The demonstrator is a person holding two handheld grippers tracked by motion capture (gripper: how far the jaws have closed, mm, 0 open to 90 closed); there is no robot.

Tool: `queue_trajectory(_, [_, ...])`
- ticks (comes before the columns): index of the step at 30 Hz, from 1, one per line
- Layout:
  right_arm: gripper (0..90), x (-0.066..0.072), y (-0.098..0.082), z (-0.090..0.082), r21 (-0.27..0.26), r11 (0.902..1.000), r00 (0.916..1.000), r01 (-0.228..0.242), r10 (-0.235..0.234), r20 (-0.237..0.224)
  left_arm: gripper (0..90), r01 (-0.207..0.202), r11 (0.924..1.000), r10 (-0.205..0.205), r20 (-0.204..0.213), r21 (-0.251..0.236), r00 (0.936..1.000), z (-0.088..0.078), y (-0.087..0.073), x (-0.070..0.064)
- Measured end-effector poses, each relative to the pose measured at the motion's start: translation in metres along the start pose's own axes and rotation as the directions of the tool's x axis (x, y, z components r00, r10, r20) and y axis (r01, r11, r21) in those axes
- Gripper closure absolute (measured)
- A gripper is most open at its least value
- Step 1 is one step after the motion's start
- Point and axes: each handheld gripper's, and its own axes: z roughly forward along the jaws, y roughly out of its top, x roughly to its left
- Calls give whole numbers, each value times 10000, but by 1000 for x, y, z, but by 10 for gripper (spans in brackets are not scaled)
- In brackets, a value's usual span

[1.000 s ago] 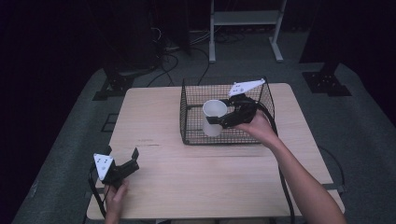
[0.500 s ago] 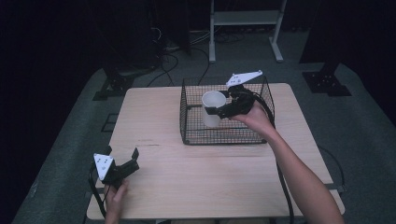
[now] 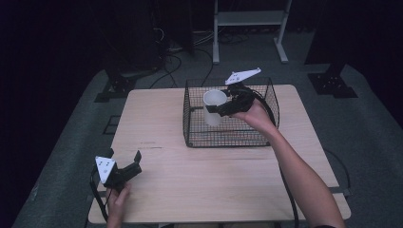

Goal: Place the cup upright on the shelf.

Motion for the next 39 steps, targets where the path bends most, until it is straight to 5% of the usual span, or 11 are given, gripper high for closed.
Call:
queue_trajectory(13, [183,-32,-13,22,-52,9913,9900,-1317,1318,494,0,-10,10000,10,24,-33,10000,0,0,0])
queue_trajectory(31, [183,-56,-30,45,376,9794,9745,-1983,1929,1144,0,27,10000,-27,-28,-13,10000,0,0,1])
queue_trajectory(39, [182,-60,-35,53,635,9787,9748,-1951,1863,1230,0,28,10000,-28,-38,-18,10000,0,0,1])
